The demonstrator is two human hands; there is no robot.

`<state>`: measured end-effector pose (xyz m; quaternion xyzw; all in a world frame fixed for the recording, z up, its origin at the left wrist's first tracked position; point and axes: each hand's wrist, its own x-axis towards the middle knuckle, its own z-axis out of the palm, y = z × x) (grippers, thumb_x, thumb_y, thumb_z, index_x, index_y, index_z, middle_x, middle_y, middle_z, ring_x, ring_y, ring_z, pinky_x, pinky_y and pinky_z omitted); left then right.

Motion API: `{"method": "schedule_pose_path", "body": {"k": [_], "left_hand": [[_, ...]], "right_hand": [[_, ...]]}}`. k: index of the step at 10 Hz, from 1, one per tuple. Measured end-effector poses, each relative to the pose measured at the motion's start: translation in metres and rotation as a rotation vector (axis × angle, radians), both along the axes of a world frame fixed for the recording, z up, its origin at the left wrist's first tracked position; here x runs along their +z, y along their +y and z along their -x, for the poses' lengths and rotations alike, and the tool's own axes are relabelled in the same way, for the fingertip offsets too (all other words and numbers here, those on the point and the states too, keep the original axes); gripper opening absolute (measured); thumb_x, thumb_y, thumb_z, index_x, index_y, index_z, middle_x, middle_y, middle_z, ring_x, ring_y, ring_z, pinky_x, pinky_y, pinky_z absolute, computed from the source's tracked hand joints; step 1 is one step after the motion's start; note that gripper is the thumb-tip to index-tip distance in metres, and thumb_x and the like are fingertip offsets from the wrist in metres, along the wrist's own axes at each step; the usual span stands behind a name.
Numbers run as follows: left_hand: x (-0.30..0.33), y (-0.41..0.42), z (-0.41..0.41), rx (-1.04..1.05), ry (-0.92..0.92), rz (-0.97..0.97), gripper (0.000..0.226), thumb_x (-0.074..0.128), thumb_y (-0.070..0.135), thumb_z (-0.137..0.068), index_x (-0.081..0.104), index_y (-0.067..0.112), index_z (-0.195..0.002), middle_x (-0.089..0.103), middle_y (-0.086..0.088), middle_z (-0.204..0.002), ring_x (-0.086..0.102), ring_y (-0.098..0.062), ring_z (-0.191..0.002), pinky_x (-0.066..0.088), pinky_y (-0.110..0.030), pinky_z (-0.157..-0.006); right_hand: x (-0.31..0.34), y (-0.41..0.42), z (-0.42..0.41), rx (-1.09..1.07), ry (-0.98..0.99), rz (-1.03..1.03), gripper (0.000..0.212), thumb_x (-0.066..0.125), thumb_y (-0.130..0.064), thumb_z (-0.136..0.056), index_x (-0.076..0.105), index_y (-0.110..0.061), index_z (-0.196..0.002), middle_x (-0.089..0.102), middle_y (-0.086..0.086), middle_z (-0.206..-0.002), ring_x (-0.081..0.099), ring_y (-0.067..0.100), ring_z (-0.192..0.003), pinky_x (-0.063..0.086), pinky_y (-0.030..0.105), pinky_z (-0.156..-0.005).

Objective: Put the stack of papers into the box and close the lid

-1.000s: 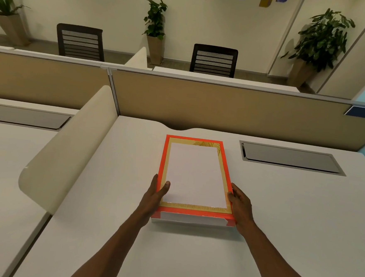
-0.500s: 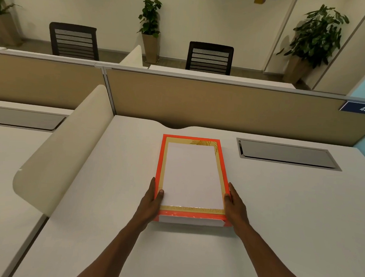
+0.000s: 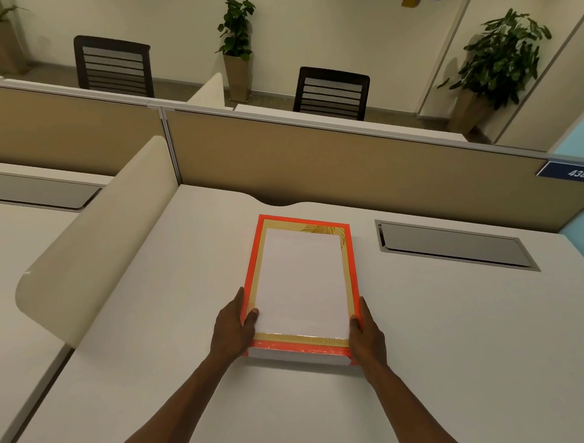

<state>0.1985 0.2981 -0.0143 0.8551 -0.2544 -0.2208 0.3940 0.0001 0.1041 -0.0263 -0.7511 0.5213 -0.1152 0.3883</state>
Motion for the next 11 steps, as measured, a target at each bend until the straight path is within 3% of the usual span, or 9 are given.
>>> {"method": "schedule_pose_path", "body": {"k": [1,2,3,4,6,8,9,11], "left_hand": [[-0.004,0.000,0.001,-0.018,-0.016,-0.034,0.065,0.047,0.033,-0.104,0.021,0.011,-0.160,0.047,-0.011,-0.154,0.050,-0.033,-0.139,0.041,-0.045,-0.115],[-0.006,-0.001,0.001,-0.050,-0.049,-0.064,0.067,0.045,0.032,-0.105,0.015,0.011,-0.161,0.035,-0.012,-0.162,0.041,-0.032,-0.146,0.036,-0.044,-0.119],[-0.008,-0.002,0.000,-0.120,-0.189,-0.086,0.069,0.042,0.030,-0.106,0.004,0.013,-0.162,0.009,-0.008,-0.171,0.019,-0.029,-0.157,0.026,-0.042,-0.124],[-0.010,-0.007,-0.004,-0.200,-0.315,-0.120,0.069,0.039,0.037,-0.106,0.005,0.014,-0.162,0.004,-0.005,-0.171,0.009,-0.026,-0.159,0.017,-0.039,-0.127],[-0.006,-0.026,-0.030,-0.325,-0.417,-0.289,0.078,0.027,0.060,-0.101,0.009,0.015,-0.162,0.005,-0.002,-0.171,0.002,-0.022,-0.160,0.010,-0.042,-0.129],[-0.008,-0.034,-0.036,-0.321,-0.437,-0.320,0.080,0.029,0.063,-0.100,0.016,0.015,-0.162,0.013,-0.003,-0.171,0.009,-0.023,-0.159,0.012,-0.043,-0.128],[-0.007,-0.034,-0.033,-0.323,-0.435,-0.320,0.082,0.028,0.063,-0.099,0.011,0.014,-0.162,0.008,-0.003,-0.171,0.005,-0.022,-0.159,0.010,-0.041,-0.128],[0.000,-0.034,-0.025,-0.343,-0.446,-0.338,0.082,0.027,0.062,-0.100,0.005,0.013,-0.162,0.000,-0.005,-0.172,-0.002,-0.023,-0.159,0.006,-0.042,-0.130]], "right_hand": [[0.002,0.004,-0.001,0.027,0.019,0.070,0.055,0.038,-0.030,-0.106,0.020,-0.021,-0.157,0.061,0.012,-0.130,0.057,0.015,-0.090,0.056,0.030,-0.081],[0.002,0.006,-0.001,0.044,0.023,0.111,0.056,0.039,-0.029,-0.105,0.020,-0.018,-0.157,0.058,0.014,-0.136,0.063,0.024,-0.106,0.053,0.040,-0.099],[0.001,0.008,0.002,0.122,0.083,0.216,0.063,0.039,-0.036,-0.104,0.013,-0.018,-0.158,0.027,0.009,-0.162,0.038,0.030,-0.142,0.040,0.045,-0.113],[-0.001,0.006,0.004,0.244,0.173,0.321,0.068,0.038,-0.045,-0.102,0.010,-0.017,-0.158,0.013,0.005,-0.166,0.026,0.027,-0.148,0.036,0.044,-0.116],[0.006,-0.013,-0.006,0.332,0.311,0.440,0.070,0.034,-0.053,-0.101,0.015,-0.016,-0.158,0.016,0.004,-0.166,0.024,0.024,-0.150,0.034,0.044,-0.117],[0.007,-0.026,-0.016,0.410,0.409,0.439,0.070,0.031,-0.057,-0.099,0.023,-0.017,-0.156,0.023,0.004,-0.164,0.035,0.026,-0.144,0.040,0.045,-0.113],[0.007,-0.023,-0.017,0.389,0.385,0.407,0.072,0.033,-0.058,-0.099,0.023,-0.016,-0.156,0.023,0.005,-0.164,0.037,0.025,-0.143,0.040,0.044,-0.113],[0.007,-0.026,-0.018,0.399,0.376,0.431,0.074,0.033,-0.061,-0.098,0.021,-0.017,-0.156,0.021,0.005,-0.164,0.027,0.026,-0.148,0.033,0.046,-0.118]]}}
